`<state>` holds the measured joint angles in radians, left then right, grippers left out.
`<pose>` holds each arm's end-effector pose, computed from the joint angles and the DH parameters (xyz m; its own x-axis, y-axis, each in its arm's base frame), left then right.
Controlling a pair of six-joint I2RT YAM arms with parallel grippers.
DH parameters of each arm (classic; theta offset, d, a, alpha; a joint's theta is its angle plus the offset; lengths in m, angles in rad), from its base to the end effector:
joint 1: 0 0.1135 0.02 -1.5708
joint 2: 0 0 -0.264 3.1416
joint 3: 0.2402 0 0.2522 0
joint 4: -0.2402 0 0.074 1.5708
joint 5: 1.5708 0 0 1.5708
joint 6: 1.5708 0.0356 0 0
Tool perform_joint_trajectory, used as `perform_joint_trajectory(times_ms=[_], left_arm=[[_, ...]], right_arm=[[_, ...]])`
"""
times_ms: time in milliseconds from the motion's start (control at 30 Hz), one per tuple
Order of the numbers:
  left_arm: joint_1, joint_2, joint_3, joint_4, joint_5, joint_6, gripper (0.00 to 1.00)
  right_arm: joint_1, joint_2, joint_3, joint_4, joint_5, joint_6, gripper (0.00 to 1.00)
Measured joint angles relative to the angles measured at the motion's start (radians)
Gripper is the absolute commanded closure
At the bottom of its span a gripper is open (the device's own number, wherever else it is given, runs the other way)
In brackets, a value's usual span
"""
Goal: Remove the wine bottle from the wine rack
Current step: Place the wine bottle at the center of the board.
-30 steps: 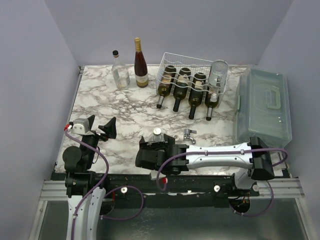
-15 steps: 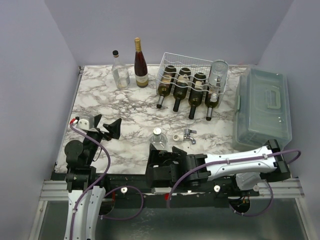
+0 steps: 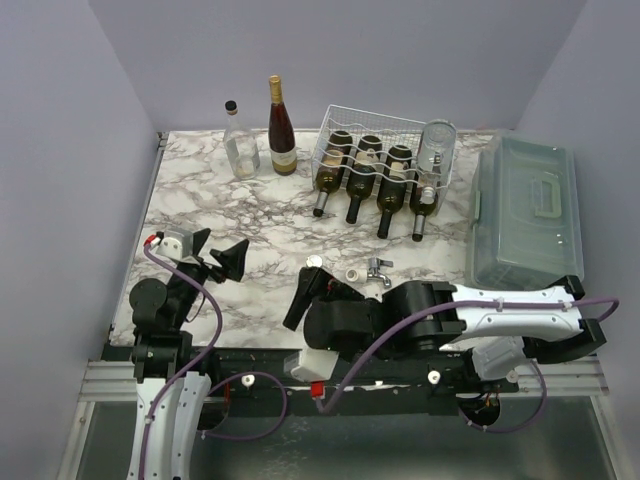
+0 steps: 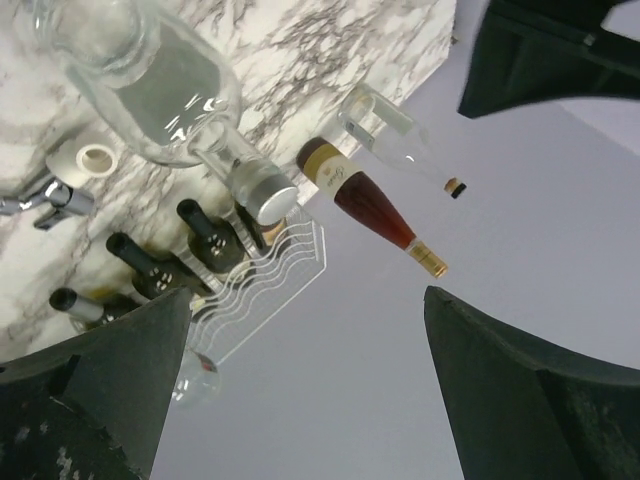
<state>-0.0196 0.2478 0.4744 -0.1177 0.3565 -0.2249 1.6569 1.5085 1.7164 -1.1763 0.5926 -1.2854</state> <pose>0.0957 -0.0143 0.3034 0.0245 -0.2095 -0.9775 0.3803 0.9062 -0.1847 -0.0051 0.2902 0.4009 0.8390 -0.4652 0.2821 -0.1723 -0.7190 -0.6733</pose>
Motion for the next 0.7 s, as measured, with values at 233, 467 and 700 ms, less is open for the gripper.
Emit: perform_joint_trajectory(times_ms=[233, 467, 700], left_arm=[[0.000, 0.010, 0.000, 0.027, 0.058, -0.005, 0.01], [0.000, 0.071, 0.000, 0.094, 0.181, -0.053, 0.01], [0.000, 0.160, -0.014, 0.178, 0.337, -0.132, 0.05]], right_arm=[[-0.175, 0.018, 0.123, 0.008, -0.145, 0.105, 0.00], [-0.437, 0.011, 0.110, 0.096, -0.289, 0.242, 0.00], [-0.719, -0.013, 0.000, 0.179, -0.494, 0.423, 0.00]])
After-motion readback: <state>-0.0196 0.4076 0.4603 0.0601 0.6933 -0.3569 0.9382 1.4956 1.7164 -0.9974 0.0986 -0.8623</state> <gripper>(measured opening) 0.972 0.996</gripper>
